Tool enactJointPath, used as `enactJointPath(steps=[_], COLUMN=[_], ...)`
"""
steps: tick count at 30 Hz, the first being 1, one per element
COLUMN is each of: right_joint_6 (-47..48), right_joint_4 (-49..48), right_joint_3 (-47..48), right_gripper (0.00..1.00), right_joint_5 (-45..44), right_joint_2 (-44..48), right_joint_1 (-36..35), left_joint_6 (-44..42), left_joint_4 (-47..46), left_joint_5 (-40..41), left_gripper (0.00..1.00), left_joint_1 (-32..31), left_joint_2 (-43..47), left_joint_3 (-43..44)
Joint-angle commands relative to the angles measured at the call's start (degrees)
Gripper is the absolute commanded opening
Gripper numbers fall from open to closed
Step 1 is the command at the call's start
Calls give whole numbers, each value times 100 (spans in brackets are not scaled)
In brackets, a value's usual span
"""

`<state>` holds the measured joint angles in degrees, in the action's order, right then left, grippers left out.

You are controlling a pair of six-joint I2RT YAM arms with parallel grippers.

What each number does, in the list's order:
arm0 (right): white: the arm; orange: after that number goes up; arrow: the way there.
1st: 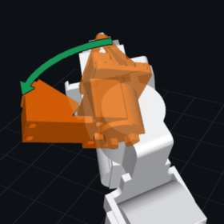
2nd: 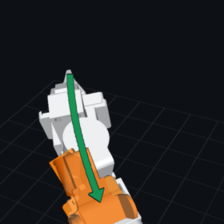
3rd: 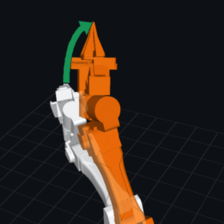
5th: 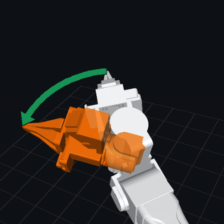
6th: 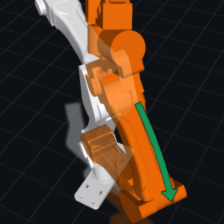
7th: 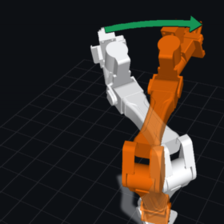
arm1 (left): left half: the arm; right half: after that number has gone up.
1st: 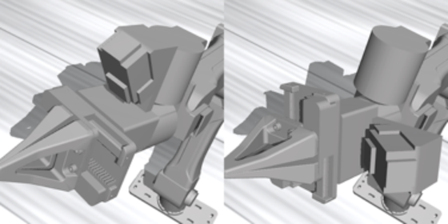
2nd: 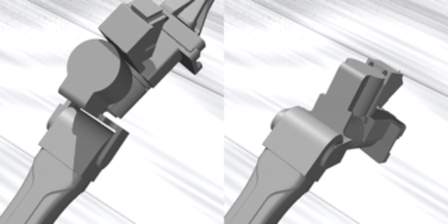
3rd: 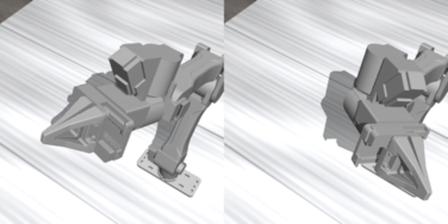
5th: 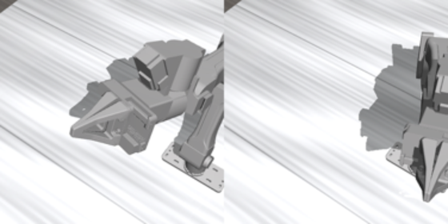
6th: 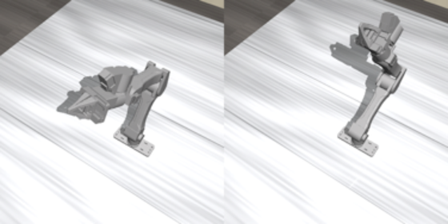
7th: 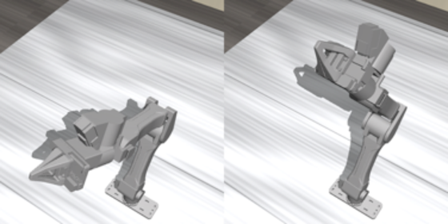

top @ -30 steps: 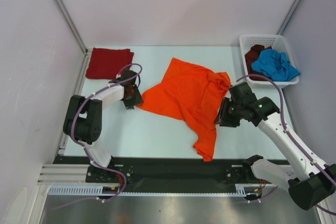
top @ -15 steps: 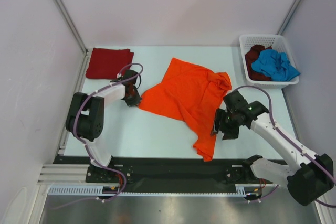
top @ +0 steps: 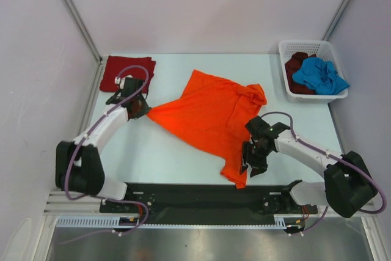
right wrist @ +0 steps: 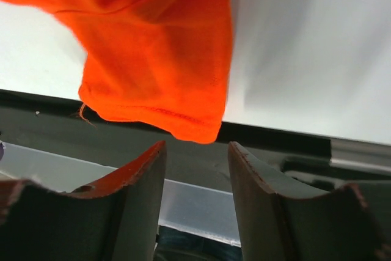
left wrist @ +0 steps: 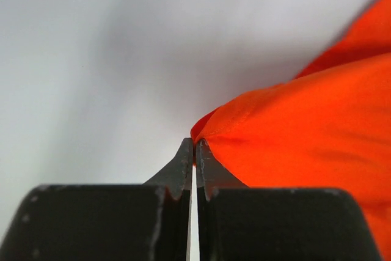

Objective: Fold and stack the t-shirts
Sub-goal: Flatten the tshirt out

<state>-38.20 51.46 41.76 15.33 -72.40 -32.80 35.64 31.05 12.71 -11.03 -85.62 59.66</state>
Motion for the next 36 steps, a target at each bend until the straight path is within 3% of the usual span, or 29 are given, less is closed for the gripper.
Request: enactJointPath(steps=[1,13,16,17,19,21,22,27,31,33,36], right_joint_6=[-118,-30,14,14,14,49,66,521,1320,1638,2026], right_joint_4=[-513,-1357,-1376,-1393,-1411,-1393,-1280,-341,844,1354,1691], right_joint_3=[-228,-598,-555,-546,-511,-458,-327,516,1710,2624,3249], right_gripper=[50,49,39,30,26,8,1,0,0,0,0], right_joint_5=[417,875,814,787,691,620,568,-327,-899,-1417,-1367], right_joint_2=[-81,-573,-705,-714,-714,-758,-810,-583,-336,-415,-687], right_joint_1=[-51,-78,-78,-78,-78,-60,-69,167,1123,1170,969], left_joint_6=[-189,-478,-514,-505,-514,-505,-514,-724,-962,-980,-1015], left_joint_4=[95,376,568,595,604,665,709,807,824,885,947], left_joint_5=[153,487,417,382,198,118,83,-75,-137,-76,-32], left_gripper=[0,0,0,0,0,0,0,0,0,0,0], left_joint_1=[4,22,22,13,4,4,-5,-171,-522,-585,-602], left_joint_2=[930,2084,2190,2199,2217,2191,2173,2050,1761,1541,1356], left_joint_3=[-270,-464,-227,-96,28,256,335,1117,1872,2382,2858])
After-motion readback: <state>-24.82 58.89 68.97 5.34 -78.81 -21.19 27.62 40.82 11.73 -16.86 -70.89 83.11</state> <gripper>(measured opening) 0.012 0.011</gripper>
